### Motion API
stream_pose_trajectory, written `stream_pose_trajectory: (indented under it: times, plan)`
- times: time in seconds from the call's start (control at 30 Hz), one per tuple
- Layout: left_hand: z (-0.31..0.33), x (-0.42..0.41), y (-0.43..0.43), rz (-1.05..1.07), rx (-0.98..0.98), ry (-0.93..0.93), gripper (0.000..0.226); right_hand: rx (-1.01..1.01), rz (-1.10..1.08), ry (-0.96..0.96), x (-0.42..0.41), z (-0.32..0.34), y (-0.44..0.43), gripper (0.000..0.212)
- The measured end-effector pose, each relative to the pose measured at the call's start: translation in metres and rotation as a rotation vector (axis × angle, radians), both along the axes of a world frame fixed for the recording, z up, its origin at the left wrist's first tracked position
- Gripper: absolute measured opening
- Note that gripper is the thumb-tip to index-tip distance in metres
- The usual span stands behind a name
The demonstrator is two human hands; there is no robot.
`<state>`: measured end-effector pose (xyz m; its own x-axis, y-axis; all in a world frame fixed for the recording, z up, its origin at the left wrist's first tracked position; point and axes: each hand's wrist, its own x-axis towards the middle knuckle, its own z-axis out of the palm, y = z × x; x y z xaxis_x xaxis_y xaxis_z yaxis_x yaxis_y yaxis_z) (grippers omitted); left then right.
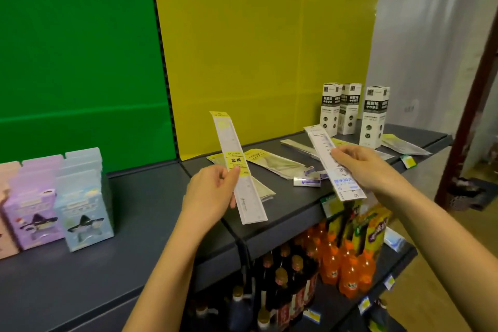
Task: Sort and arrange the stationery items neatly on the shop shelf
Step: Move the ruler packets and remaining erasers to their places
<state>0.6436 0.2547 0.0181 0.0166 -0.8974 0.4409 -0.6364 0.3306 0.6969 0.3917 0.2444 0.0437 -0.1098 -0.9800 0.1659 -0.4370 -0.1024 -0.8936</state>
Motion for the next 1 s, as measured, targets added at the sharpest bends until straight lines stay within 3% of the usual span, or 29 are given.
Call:
stream_pose_trajectory:
  times: [0.2,0.6,1.0]
  plan:
    - [-0.002,-0.028,-0.027,0.159,0.022,-0.037,0.046,0.009,0.156,-0.005,-0.036,0.009,-0.075,0.017]
    - [-0.026,-0.054,-0.092,0.591,0.24,-0.224,0.045,-0.101,0.339,0.404,-0.1,0.011,-0.2,0.035]
    - [-0.034,-0.063,-0.097,0.705,0.314,-0.363,0.044,-0.077,0.328,0.701,-0.095,-0.022,-0.259,0.04]
